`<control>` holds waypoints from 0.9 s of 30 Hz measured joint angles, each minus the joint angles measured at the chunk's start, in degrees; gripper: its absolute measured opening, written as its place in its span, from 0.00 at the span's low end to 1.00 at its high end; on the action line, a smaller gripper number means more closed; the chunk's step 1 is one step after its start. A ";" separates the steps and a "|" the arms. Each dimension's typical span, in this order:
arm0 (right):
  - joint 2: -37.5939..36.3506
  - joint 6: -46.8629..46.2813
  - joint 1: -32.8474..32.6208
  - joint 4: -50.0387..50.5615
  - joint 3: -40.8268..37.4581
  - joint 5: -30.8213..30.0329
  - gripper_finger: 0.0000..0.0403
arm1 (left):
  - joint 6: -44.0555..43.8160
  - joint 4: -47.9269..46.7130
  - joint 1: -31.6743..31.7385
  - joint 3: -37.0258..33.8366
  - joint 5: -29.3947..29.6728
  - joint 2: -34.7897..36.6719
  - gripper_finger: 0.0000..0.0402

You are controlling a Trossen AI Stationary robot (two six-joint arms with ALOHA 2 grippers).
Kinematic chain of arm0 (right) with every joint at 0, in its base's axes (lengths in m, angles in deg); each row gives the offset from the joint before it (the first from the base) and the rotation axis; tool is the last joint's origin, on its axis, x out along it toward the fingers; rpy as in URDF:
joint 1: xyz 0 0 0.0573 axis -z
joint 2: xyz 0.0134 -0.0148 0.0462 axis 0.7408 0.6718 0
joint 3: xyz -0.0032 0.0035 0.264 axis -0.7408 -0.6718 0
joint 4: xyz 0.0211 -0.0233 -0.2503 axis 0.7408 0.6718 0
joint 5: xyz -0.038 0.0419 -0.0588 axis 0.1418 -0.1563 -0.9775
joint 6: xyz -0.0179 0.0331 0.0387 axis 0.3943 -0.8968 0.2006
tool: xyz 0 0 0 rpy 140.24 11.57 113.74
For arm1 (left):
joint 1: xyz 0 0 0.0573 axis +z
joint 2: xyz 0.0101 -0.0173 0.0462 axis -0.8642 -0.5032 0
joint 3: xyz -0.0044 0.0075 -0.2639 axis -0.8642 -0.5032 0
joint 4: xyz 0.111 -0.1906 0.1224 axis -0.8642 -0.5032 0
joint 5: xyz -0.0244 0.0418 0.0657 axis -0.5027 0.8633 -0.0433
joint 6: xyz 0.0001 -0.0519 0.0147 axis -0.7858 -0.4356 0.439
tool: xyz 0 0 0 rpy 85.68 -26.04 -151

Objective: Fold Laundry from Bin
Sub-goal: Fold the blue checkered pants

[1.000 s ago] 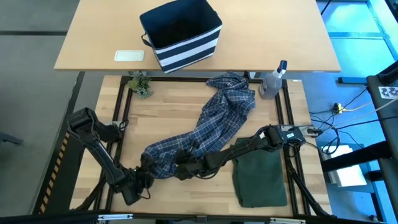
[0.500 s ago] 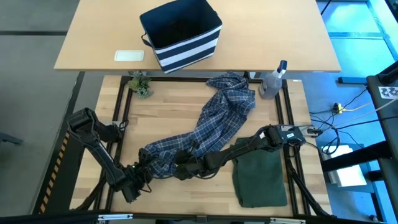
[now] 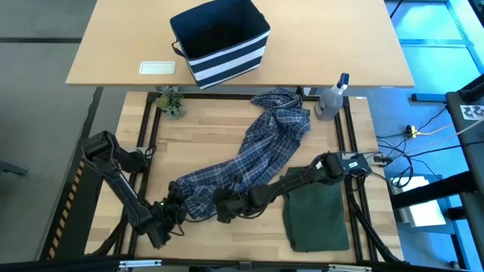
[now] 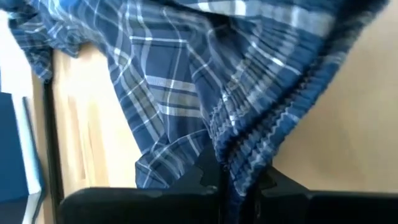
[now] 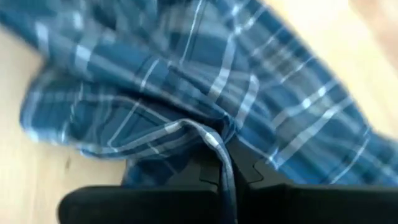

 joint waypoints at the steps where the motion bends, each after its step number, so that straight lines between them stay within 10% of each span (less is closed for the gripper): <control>1: 0.00 0.33 -0.29 0.83 0.00 1.22 0.00 | 0.10 -1.37 -0.20 1.35 -0.82 0.00 0.02; 17: -0.02 2.98 -10.55 -12.22 0.85 15.67 0.16 | 7.55 -17.33 -8.20 27.67 -8.23 0.04 0.01; 27: -0.08 4.74 -13.08 17.95 19.65 -4.93 0.35 | 7.23 -32.14 -10.06 39.37 -5.59 0.07 0.01</control>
